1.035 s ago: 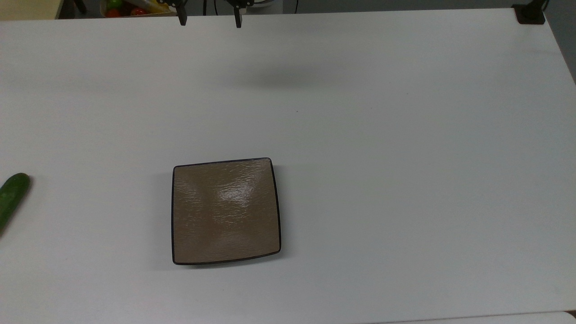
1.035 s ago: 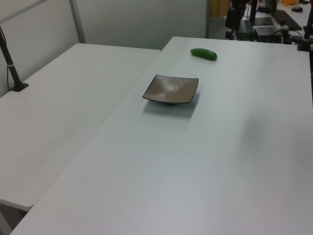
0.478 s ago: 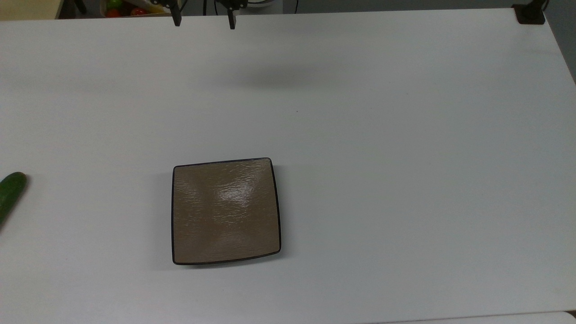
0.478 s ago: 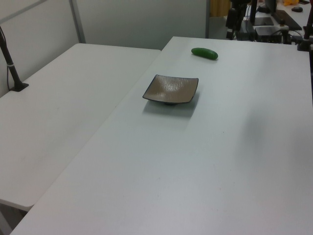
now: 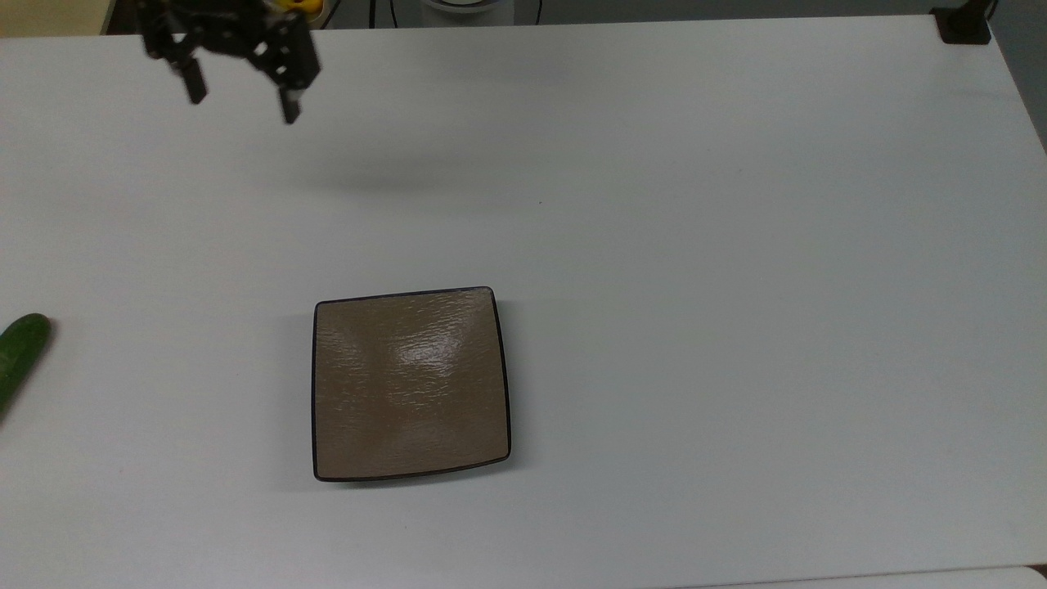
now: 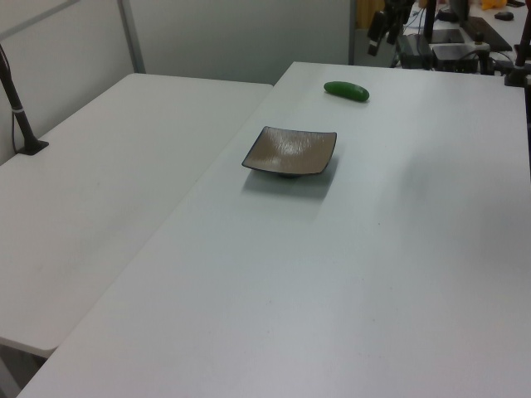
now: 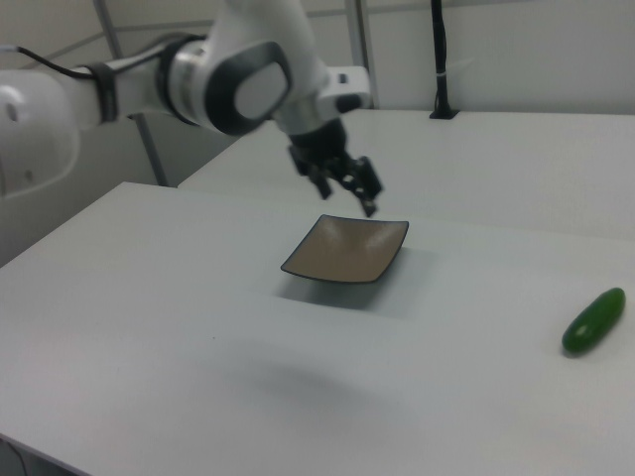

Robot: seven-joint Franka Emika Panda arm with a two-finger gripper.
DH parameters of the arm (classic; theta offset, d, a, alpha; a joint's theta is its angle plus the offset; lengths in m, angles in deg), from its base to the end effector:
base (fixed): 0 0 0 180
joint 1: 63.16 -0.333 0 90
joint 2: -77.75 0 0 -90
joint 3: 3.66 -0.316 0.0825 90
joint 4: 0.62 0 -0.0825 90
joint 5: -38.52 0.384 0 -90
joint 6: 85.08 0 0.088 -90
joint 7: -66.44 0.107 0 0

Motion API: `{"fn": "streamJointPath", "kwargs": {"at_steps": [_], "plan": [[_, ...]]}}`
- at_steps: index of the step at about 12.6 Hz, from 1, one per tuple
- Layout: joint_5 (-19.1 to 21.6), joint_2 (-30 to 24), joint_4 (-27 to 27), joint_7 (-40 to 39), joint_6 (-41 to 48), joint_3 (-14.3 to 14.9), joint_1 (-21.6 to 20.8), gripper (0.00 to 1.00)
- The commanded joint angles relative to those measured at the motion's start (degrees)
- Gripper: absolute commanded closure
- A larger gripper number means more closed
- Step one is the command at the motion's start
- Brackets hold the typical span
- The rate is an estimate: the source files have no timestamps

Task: Cucumber placed on a ceramic plate
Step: 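Move the open gripper over the green cucumber and lower it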

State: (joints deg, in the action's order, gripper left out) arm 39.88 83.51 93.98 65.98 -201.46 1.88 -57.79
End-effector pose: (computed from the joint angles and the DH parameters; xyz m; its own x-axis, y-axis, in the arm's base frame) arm 0.6099 -0.1135 0.5729 0.9438 -0.1813 0.2765 -0.1854 -0.9826 -0.0114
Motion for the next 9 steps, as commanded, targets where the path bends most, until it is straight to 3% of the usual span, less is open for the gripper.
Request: {"fn": "streamJointPath", "kwargs": {"at_steps": [1,3,7,9], "plan": [[-0.13,4.95,-1.52,-1.48,-12.33,0.09,5.52,0.00],[-1.10,9.69,-2.21,-1.48,-21.39,0.35,8.16,0.00],[-1.10,22.25,-13.27,-1.21,-29.24,0.44,12.91,0.00],[-1.01,27.27,-15.66,-1.21,-35.63,0.53,14.23,0.00]]}}
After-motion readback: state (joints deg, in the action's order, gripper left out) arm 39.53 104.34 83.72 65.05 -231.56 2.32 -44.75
